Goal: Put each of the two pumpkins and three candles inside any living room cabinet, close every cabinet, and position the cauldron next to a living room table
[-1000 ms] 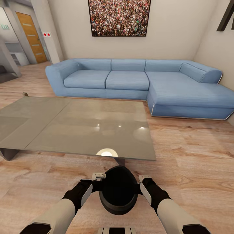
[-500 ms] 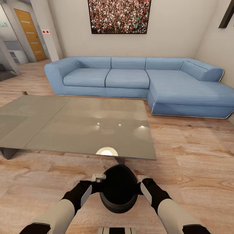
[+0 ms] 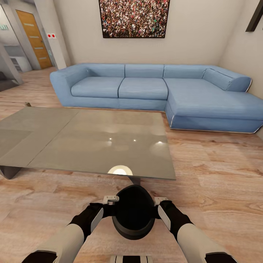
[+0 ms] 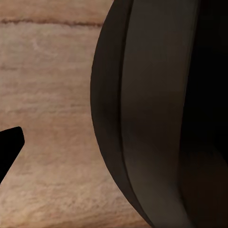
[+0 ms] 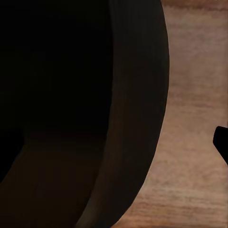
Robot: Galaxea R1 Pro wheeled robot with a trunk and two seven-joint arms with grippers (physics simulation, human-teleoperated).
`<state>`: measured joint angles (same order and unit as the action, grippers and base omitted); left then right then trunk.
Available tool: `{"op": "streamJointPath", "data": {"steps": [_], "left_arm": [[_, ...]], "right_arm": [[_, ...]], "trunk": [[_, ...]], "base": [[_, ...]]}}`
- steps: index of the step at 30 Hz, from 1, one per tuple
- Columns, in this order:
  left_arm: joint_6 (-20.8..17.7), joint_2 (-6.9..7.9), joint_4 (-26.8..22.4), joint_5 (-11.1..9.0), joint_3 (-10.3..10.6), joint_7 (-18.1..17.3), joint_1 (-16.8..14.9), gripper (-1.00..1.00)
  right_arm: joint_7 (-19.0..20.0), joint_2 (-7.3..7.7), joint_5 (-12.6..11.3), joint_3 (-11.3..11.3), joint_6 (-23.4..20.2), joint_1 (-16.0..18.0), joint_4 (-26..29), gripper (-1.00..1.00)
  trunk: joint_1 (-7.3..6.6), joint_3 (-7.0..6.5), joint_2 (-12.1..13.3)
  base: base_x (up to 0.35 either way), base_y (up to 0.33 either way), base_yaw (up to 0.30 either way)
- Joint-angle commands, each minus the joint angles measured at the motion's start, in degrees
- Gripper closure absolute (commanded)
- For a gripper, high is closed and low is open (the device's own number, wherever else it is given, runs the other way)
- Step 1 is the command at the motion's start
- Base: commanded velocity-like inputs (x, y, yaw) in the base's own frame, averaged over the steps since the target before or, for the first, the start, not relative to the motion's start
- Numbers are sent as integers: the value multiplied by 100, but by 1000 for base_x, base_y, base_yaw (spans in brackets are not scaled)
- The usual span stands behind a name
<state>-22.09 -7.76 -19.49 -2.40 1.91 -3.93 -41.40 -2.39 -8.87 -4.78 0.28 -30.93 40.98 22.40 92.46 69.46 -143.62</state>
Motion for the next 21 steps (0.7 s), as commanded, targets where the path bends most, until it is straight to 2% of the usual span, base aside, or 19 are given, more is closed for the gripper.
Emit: {"op": "streamJointPath", "data": {"steps": [1, 21], "left_arm": [[-33, 3, -11, -27, 20, -2, 0, -100], [-162, -6, -11, -32, 38, 49, -14, -100]], "right_arm": [[-25, 0, -50, 1, -23, 1, 10, -100], [-39, 0, -50, -6, -66, 3, 10, -100]], "trunk": [[-4, -18, 0], [-55, -461, 26]], "base": [[0, 0, 0], [0, 0, 0]]}}
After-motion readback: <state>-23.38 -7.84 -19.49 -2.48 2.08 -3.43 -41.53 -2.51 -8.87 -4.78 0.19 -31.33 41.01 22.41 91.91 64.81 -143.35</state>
